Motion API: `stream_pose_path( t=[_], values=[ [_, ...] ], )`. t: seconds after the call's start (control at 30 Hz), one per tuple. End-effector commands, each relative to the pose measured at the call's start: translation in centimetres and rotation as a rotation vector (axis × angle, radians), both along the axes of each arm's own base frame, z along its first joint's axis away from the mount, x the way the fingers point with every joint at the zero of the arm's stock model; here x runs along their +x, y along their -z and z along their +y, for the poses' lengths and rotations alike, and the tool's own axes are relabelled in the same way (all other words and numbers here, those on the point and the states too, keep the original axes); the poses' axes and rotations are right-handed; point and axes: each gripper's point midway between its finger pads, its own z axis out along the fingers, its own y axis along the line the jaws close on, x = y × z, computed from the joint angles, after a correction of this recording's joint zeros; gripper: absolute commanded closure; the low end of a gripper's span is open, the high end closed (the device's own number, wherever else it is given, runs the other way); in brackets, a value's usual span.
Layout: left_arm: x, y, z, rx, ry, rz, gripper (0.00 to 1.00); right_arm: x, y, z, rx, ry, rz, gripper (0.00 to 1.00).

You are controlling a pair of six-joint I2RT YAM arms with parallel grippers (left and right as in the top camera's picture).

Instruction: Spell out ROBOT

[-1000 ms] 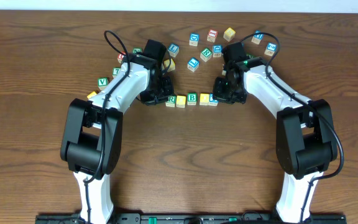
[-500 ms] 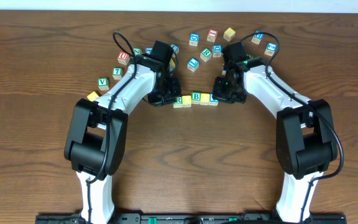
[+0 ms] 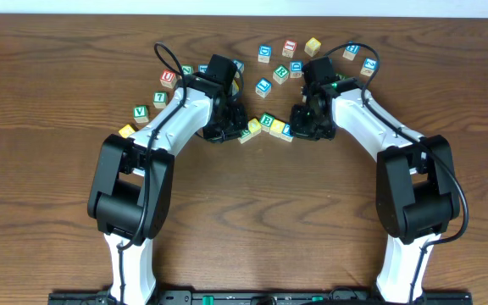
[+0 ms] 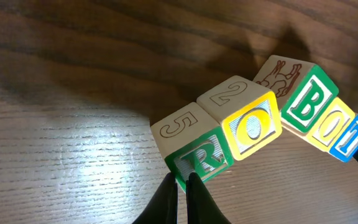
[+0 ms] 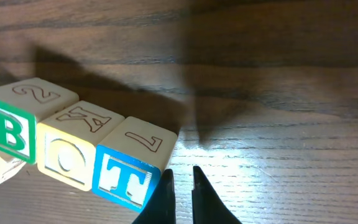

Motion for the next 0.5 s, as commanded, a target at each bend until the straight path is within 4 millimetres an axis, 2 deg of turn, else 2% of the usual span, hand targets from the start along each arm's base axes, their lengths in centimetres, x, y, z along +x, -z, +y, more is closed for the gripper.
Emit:
stream_pose_path(
  t=[0.0,0.47],
  values=[
    [0.0,1.3,1.2,0.027,0.003,0.017,0.93,-0.1,0.3,0.5,0.009,-0.030,0.003,0.94],
    [0.5,1.6,2.3,0.078,0.003,-0.007,0.93,1.3,0.1,-0.5,0.014,-0.001,-0.039,0.92]
  ],
)
